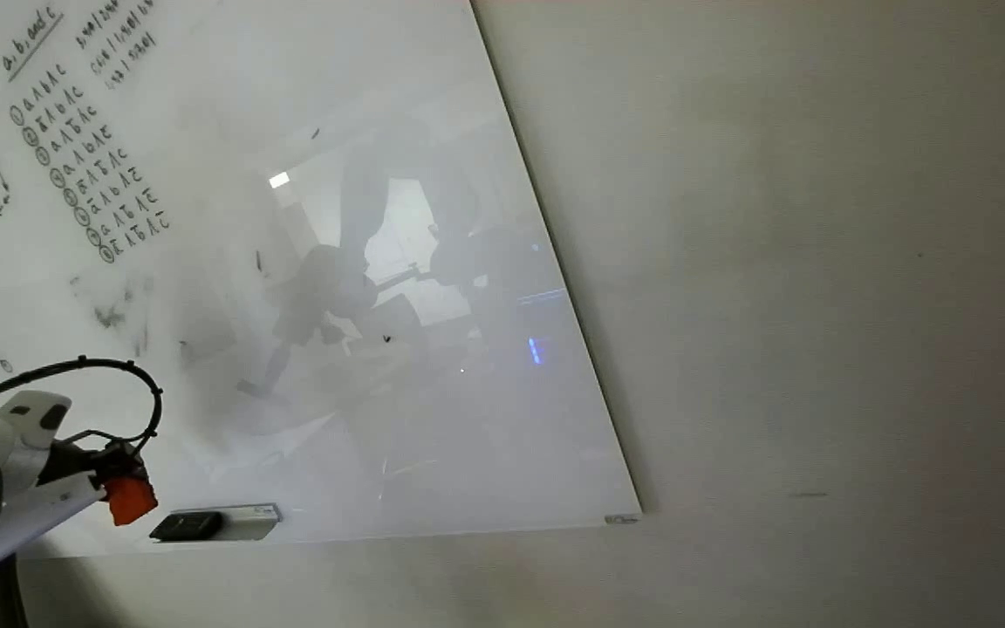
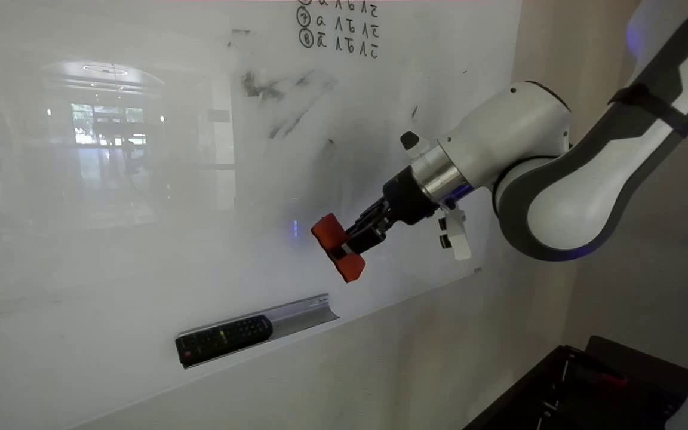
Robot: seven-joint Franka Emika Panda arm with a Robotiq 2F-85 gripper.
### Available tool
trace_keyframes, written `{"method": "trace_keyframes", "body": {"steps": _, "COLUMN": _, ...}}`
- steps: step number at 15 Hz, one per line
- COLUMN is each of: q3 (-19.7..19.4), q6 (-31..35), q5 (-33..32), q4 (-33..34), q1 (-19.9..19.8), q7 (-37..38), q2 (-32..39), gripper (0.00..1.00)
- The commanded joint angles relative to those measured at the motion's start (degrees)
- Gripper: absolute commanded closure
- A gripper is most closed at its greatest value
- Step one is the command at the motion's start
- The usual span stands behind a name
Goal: Pick up the eraser and wipe the white board with it.
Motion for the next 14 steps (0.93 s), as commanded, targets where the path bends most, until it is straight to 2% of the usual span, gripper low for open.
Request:
{"method": "trace_keyframes", "body": {"steps": 1, "q3": -0.2, "q6": 0.0, "q5": 0.3, "q4": 0.4, "q1": -0.2, "q7": 0.1, "q2": -1.0, "gripper": 0.71}}
{"method": "trace_keyframes", "body": {"steps": 7, "q3": 5.1, "q6": 0.0, "q5": 1.5, "q4": 1.9, "q1": -8.4, "q7": -0.4, "q2": -3.4, "gripper": 0.71}}
{"method": "trace_keyframes", "body": {"steps": 14, "q3": 17.6, "q6": 0.0, "q5": 1.7, "q4": 5.4, "q1": -19.8, "q7": 3.4, "q2": -6.9, "gripper": 0.71}}
